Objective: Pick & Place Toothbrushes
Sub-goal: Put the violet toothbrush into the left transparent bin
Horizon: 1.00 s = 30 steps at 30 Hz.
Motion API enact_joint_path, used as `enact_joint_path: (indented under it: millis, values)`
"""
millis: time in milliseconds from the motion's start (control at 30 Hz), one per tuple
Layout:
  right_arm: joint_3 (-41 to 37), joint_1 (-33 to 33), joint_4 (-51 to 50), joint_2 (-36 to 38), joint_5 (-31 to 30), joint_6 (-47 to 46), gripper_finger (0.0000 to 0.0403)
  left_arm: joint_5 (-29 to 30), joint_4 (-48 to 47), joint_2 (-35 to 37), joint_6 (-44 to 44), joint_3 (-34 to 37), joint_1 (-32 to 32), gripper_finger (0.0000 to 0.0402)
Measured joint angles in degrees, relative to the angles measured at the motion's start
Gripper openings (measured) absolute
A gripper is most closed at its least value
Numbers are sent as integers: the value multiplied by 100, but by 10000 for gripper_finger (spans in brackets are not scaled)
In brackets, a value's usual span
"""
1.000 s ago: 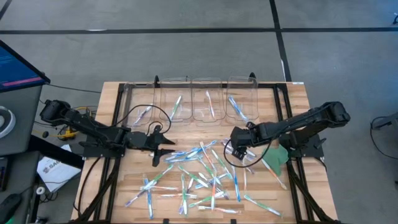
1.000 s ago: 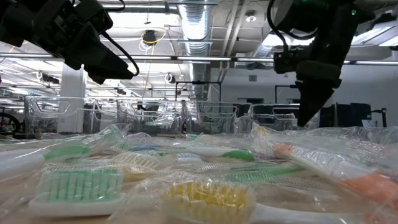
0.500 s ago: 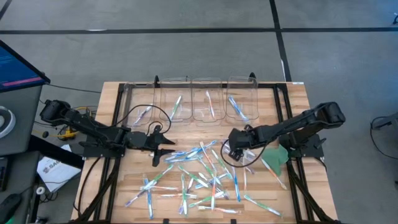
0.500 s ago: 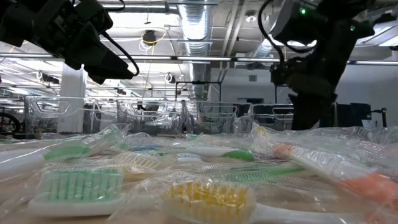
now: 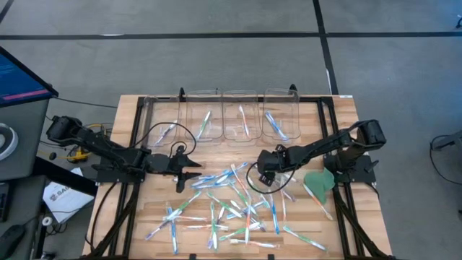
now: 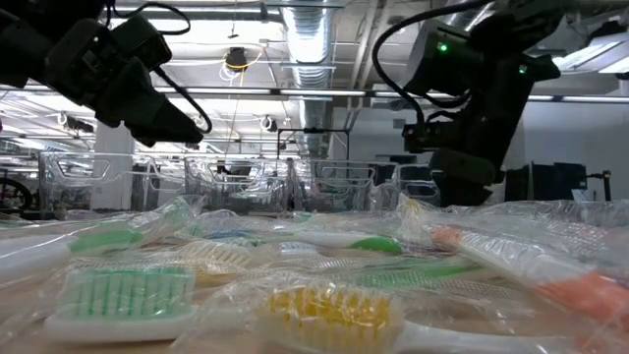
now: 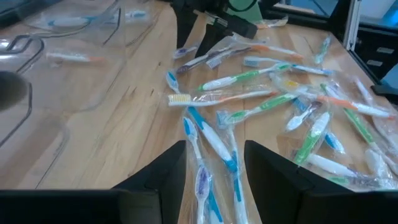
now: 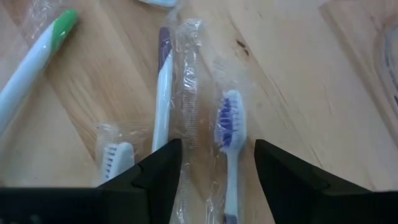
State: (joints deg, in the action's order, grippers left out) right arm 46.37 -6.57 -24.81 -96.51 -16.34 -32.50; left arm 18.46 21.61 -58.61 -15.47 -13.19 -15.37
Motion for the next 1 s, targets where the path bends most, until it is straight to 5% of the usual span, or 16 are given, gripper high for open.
enact_joint_path:
  millis: [367, 800, 1000]
  values:
    - [275, 5, -110, -49, -1, 617, 15, 0, 94, 2, -1, 24, 1, 154]
    - [385, -144, -361, 58, -29, 567, 2, 377, 216, 2, 19, 24, 1, 154]
    - [802, -347, -861, 133, -518, 552, 1, 708, 298, 4, 5, 24, 1, 154]
